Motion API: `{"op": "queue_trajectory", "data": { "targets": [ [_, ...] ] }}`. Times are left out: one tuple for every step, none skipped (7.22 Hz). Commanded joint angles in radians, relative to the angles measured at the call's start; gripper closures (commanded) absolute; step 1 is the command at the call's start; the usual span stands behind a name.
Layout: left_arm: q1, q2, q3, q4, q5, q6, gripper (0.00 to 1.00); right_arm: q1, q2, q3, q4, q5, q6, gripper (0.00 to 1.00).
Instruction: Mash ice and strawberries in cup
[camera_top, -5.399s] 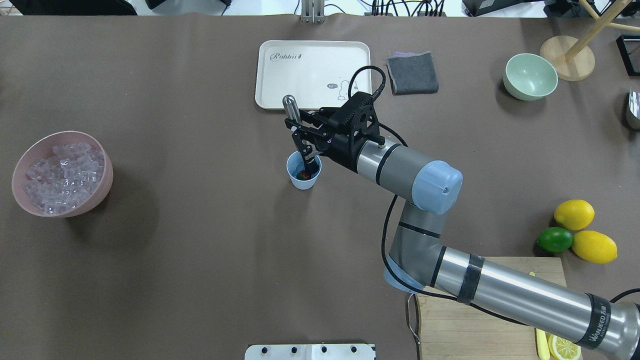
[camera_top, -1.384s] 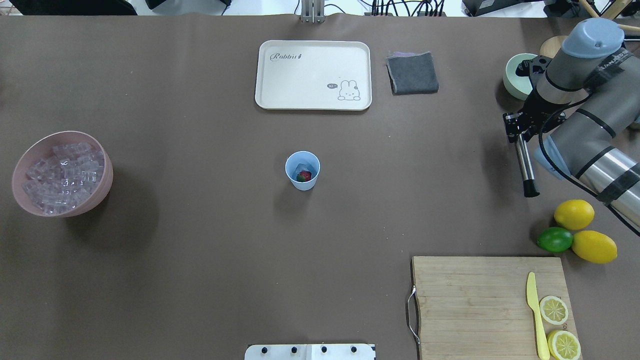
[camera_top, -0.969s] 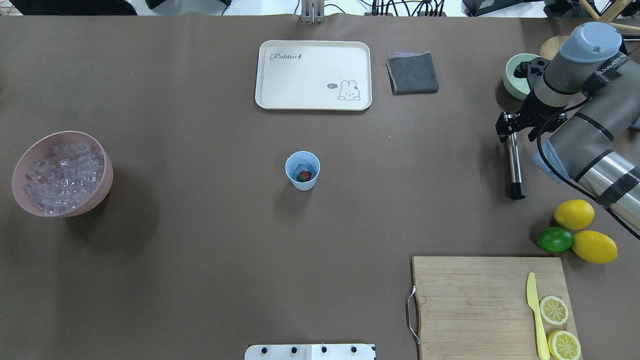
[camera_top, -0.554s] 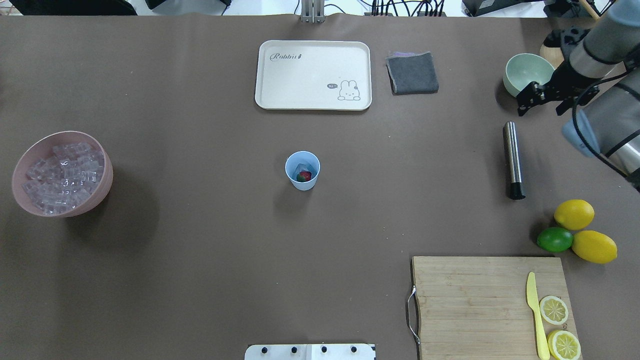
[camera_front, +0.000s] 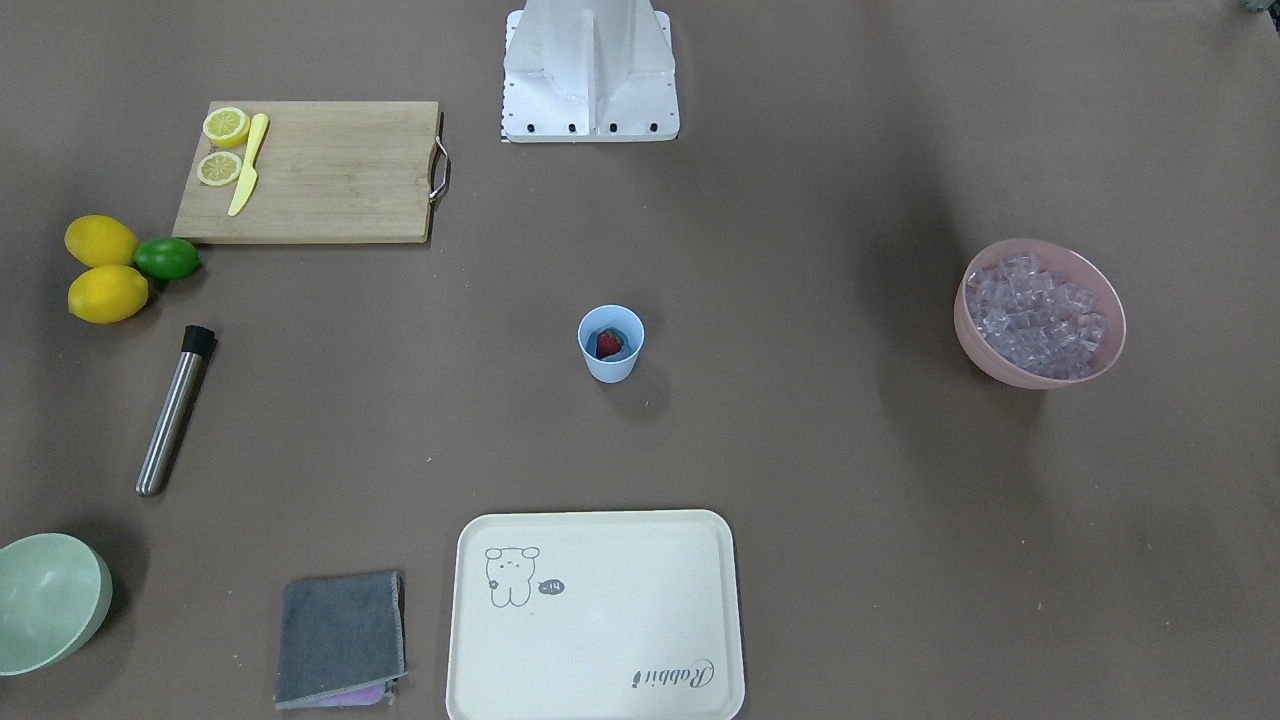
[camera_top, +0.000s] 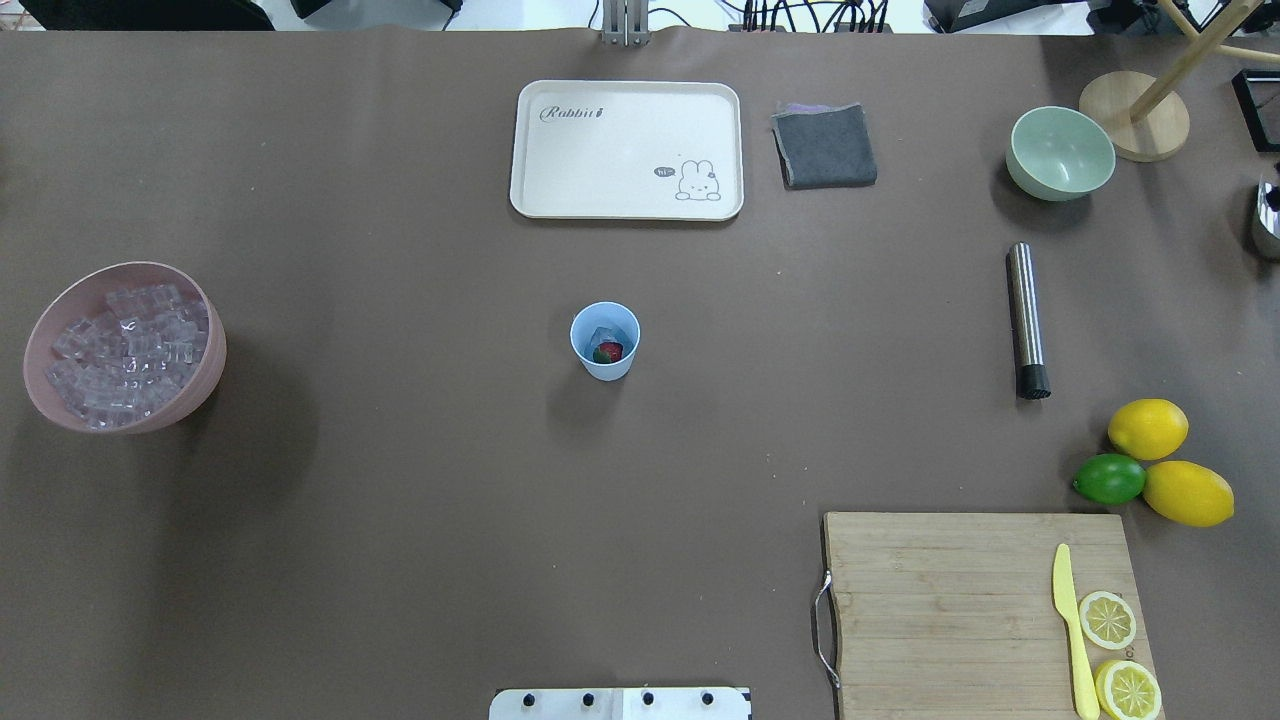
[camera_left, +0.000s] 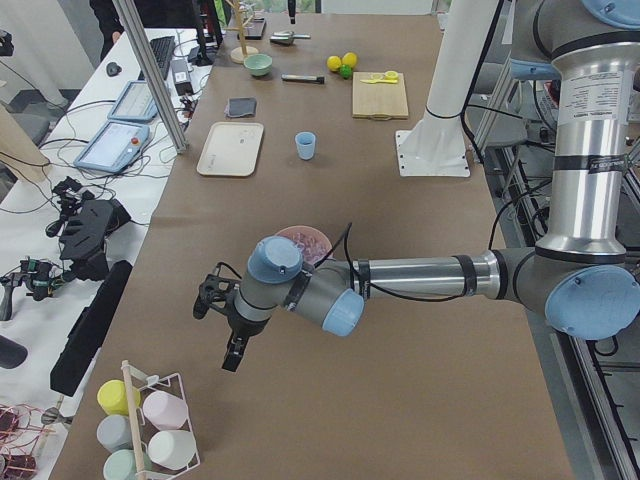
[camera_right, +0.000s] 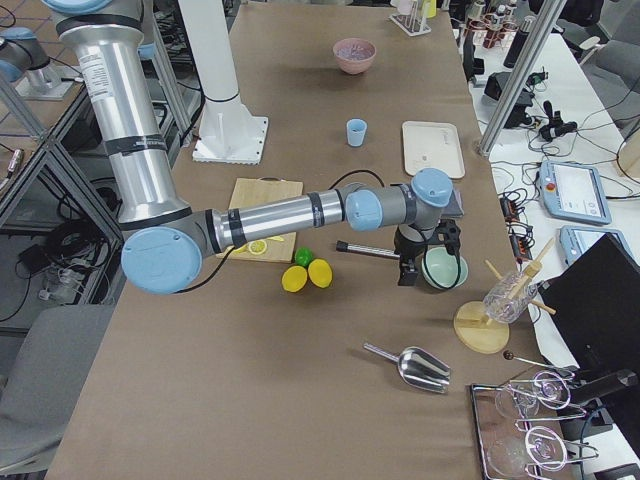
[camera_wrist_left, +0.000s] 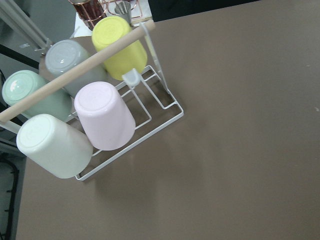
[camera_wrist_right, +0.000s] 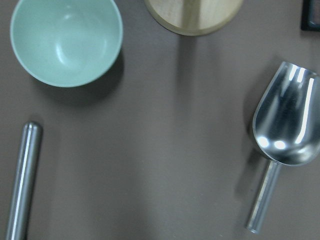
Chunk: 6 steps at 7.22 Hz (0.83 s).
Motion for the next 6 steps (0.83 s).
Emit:
{"op": "queue_trajectory", "data": {
  "targets": [
    [-0.001,-0.004,-0.206,0.279,-0.091,0.002,0.02,0.148,-0.085,0.034,-0.095,0.001,-0.136,0.0],
    [-0.001,-0.002,-0.222,0.292,-0.097,0.002,0.02,0.153,-0.109,0.034,-0.086,-0.001,-0.128,0.0],
    [0.001,-0.004,-0.207,0.292,-0.097,0.003,0.02,0.155,-0.114,0.055,-0.085,-0.013,-0.131,0.0],
    [0.001,0.005,-0.197,0.292,-0.096,0.047,0.02,0.154,-0.146,0.044,-0.076,-0.019,-0.142,0.0],
    [-0.001,0.01,-0.172,0.287,-0.097,0.08,0.02,0.153,-0.153,0.037,-0.066,-0.012,-0.133,0.0],
    [-0.001,0.011,-0.167,0.287,-0.097,0.081,0.02,0.153,-0.154,0.031,-0.061,-0.015,-0.136,0.0]
  ]
}}
